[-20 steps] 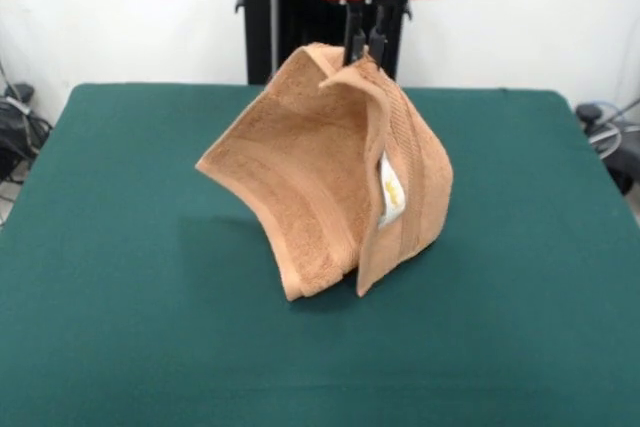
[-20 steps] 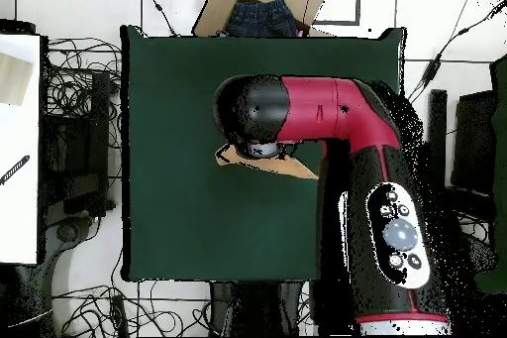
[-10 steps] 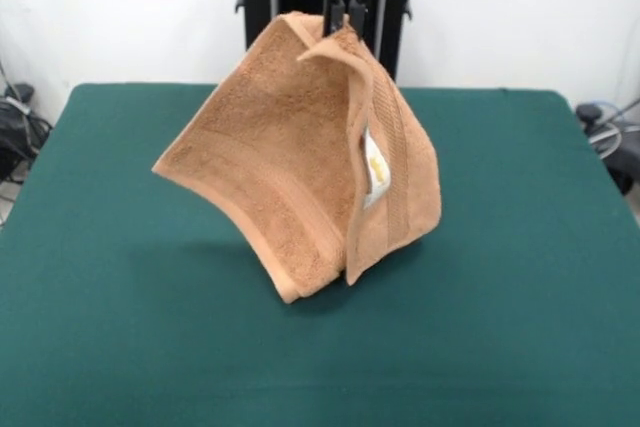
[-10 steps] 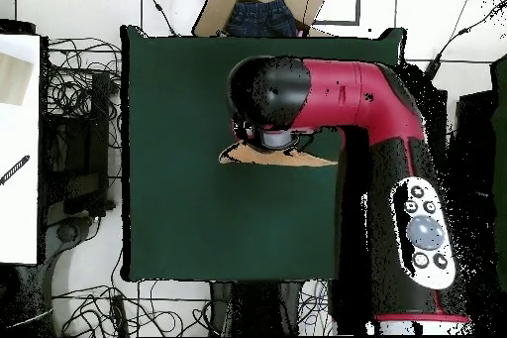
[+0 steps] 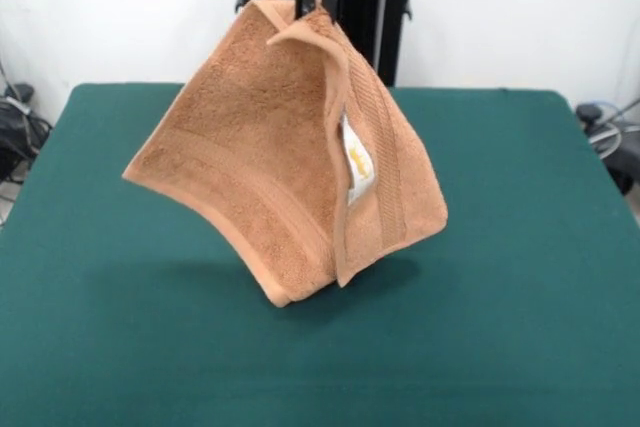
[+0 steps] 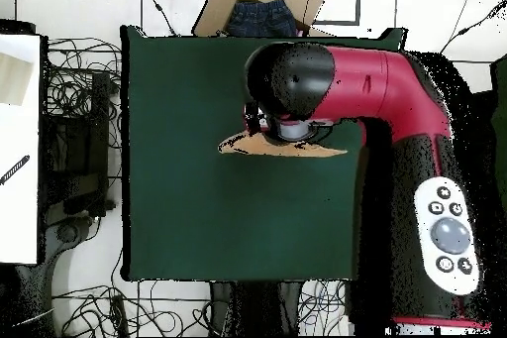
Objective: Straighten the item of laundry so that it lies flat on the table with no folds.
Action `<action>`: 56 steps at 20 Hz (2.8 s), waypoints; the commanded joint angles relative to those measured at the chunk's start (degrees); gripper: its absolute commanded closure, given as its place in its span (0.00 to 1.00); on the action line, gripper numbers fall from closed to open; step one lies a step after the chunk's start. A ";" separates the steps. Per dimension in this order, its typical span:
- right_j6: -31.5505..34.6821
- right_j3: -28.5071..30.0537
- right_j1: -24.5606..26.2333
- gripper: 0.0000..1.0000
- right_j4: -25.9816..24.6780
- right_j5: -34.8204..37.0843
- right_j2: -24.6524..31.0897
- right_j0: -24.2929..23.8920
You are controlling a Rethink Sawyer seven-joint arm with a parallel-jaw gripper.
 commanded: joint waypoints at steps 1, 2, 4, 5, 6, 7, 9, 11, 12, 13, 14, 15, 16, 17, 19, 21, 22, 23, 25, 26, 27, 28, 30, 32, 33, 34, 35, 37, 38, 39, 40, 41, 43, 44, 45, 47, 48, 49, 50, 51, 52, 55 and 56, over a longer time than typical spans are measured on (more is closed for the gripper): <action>-12.23 -3.49 0.05 1.00 -1.83 8.24 5.00 -0.32; -12.35 -4.30 0.31 1.00 -1.95 8.88 5.15 -0.22; -12.64 -5.70 0.75 1.00 -2.11 9.86 5.51 -0.10; -12.73 -6.29 0.79 1.00 -2.24 10.45 5.66 -0.05; -12.88 -6.65 0.83 1.00 -2.36 10.88 5.88 -0.11; -12.95 -7.38 0.91 1.00 -2.48 11.66 6.01 -0.04; -13.06 -9.15 1.40 1.00 -2.93 13.34 6.32 0.17; -13.18 -9.97 1.79 1.00 -3.02 13.89 6.56 0.12; -13.25 -9.86 1.75 1.00 -3.01 13.81 6.58 0.03; -13.31 -9.74 1.70 1.00 -2.99 13.73 6.61 -0.06; -13.37 -10.14 1.79 1.00 -3.16 14.14 6.67 0.00; -13.34 -10.36 1.76 1.00 -3.25 14.36 6.73 0.01; -13.40 -10.73 1.71 1.00 -3.33 14.81 6.84 -0.02; -13.38 -10.97 1.70 1.00 -3.41 15.19 6.97 -0.08; -13.44 -12.10 1.90 1.00 -3.65 16.24 7.26 -0.07; -13.35 -13.10 2.08 1.00 -3.77 17.04 7.38 0.05; -13.36 -13.58 2.23 1.00 -3.87 17.37 7.40 0.14; -13.38 -14.06 2.38 1.00 -3.97 17.71 7.43 0.22; -13.31 -15.02 2.76 1.00 -4.16 18.48 7.44 0.43; -13.31 -15.40 2.78 1.00 -4.12 18.98 7.46 0.46; -13.22 -15.67 2.73 1.00 -4.06 19.30 7.44 0.51; -13.10 -15.29 2.48 1.00 -3.94 19.31 7.30 0.46; -13.02 -15.10 2.76 1.00 -3.94 19.09 7.22 0.51; -13.18 -14.78 2.77 1.00 -3.80 18.65 7.23 0.33; -13.29 -14.68 2.70 1.00 -3.73 18.53 7.23 0.22; -13.35 -15.11 2.81 1.00 -3.80 18.82 7.27 0.28; -13.42 -15.39 2.90 1.00 -3.90 19.09 7.28 0.35; -13.39 -15.51 3.07 1.00 -4.01 19.03 7.26 0.44; -13.33 -14.97 2.96 1.00 -3.84 18.42 7.22 0.36; -13.23 -14.52 2.84 1.00 -3.73 17.88 7.16 0.32; -13.14 -13.60 2.61 1.00 -3.52 16.82 7.13 0.23; -13.05 -12.69 2.38 1.00 -3.31 15.77 7.09 0.14; -12.47 -10.11 1.63 1.00 -2.88 12.60 6.91 -0.02; -12.20 -9.53 1.47 1.00 -2.91 11.64 6.86 0.10; -11.81 -8.94 1.22 1.00 -3.04 10.79 6.70 0.28; -11.37 -9.93 1.92 1.00 -3.57 11.07 6.73 0.93; -11.25 -10.07 2.13 1.00 -3.71 11.05 6.75 1.15; -11.16 -10.43 2.42 1.00 -3.89 10.90 6.82 1.39; -11.38 -11.05 2.79 1.00 -4.10 10.90 7.02 1.61; -11.63 -11.54 3.17 1.00 -4.24 10.96 7.21 1.77; -11.89 -11.79 3.43 1.00 -4.24 10.76 7.40 1.80; -12.24 -11.08 3.30 1.00 -4.05 9.15 7.62 1.59; -12.21 -10.54 3.04 1.00 -3.97 8.28 7.62 1.48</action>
